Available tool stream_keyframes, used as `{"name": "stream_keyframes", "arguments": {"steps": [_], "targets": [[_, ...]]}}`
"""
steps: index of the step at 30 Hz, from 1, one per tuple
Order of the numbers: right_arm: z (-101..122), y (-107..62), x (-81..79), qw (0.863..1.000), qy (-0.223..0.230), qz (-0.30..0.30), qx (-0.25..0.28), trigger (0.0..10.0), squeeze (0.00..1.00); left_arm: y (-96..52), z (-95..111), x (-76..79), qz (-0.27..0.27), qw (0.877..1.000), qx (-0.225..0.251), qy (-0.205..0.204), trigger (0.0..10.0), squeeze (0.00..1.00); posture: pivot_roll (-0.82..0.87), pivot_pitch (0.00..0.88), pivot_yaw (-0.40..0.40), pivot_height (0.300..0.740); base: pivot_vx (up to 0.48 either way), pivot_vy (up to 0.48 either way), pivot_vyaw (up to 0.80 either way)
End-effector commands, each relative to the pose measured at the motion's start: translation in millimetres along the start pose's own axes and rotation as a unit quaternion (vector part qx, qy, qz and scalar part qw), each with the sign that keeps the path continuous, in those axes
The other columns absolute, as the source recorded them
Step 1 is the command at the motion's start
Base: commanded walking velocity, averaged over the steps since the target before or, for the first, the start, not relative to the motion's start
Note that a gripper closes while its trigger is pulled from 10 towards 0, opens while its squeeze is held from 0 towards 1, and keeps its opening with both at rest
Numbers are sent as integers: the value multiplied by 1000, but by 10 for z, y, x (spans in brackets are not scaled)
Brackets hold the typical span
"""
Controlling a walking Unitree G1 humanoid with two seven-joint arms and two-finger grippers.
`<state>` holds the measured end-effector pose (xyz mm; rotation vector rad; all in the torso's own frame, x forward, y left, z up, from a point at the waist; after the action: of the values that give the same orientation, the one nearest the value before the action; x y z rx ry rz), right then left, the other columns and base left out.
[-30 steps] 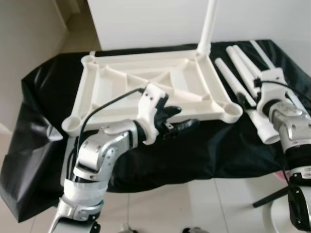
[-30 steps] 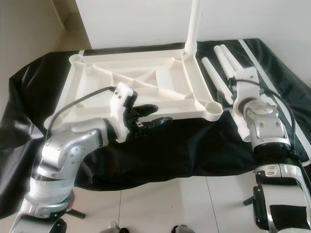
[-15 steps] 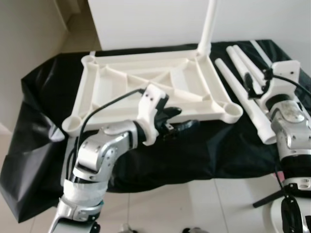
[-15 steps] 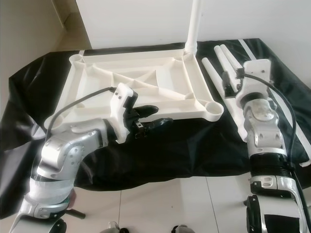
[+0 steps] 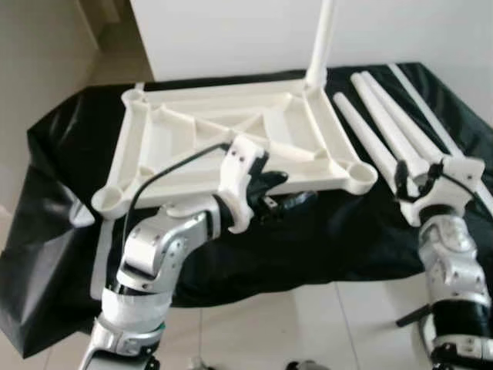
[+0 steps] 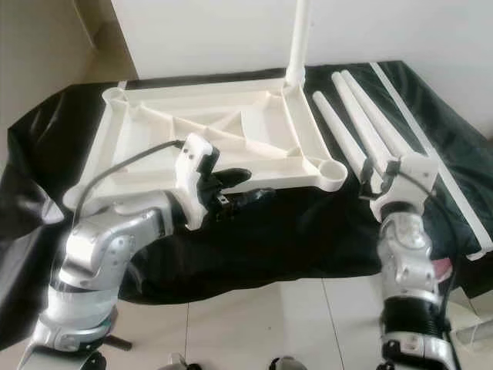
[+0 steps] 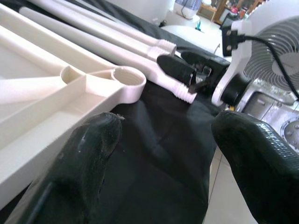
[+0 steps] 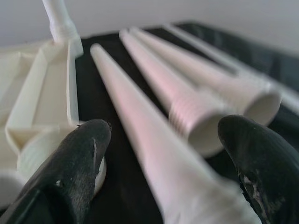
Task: Building children table
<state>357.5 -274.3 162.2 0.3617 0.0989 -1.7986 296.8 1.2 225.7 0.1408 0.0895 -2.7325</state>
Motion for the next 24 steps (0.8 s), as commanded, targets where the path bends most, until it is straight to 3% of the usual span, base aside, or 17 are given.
{"name": "stream_keyframes", "arguments": {"steps": [1, 6, 14, 17, 19, 24], "targets": [[-22, -21, 58, 1000, 12, -6, -1, 10000, 0, 2, -34, 46, -9, 1000, -6, -1, 10000, 0, -50, 113, 19, 740, 0, 0, 0], [-85, -127, 143, 999, 52, -6, 8, 10000, 0, 25, -46, 101, -15, 1000, -9, 0, 10000, 0, -47, 108, 19, 740, 0, 0, 0], [10, -215, 258, 997, 62, -18, 39, 10000, 0, 40, -41, 146, -21, 1000, -7, -3, 10000, 0, -52, 100, 25, 740, 0, 0, 0], [79, -263, 197, 998, 34, 9, 56, 10000, 0, 53, -38, 174, -28, 1000, -5, -5, 10000, 0, -59, 98, 32, 740, 0, 0, 0], [144, -279, 68, 997, 7, 39, 72, 10000, 0, 61, -41, 179, -30, 1000, -6, -5, 10000, 0, -61, 98, 33, 740, 0, 0, 0], [236, -295, -50, 994, 13, 64, 92, 10000, 0, 71, -40, 191, -33, 999, -5, -6, 10000, 0, -65, 99, 36, 740, 0, 0, 0]]}}
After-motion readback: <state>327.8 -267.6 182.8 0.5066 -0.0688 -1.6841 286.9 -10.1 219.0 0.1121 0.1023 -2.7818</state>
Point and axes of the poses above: a point about 5 cm out from each wrist's last joint towards the gripper, its own y axis pointing out of the wrist towards the gripper, its own z axis along the axis of the wrist's last joint, x = y × z, the point moved 5 cm from there along y, pointing out of the wrist towards the gripper, and after that the axes turned 12 degrees about y, right-handed, at the moved point
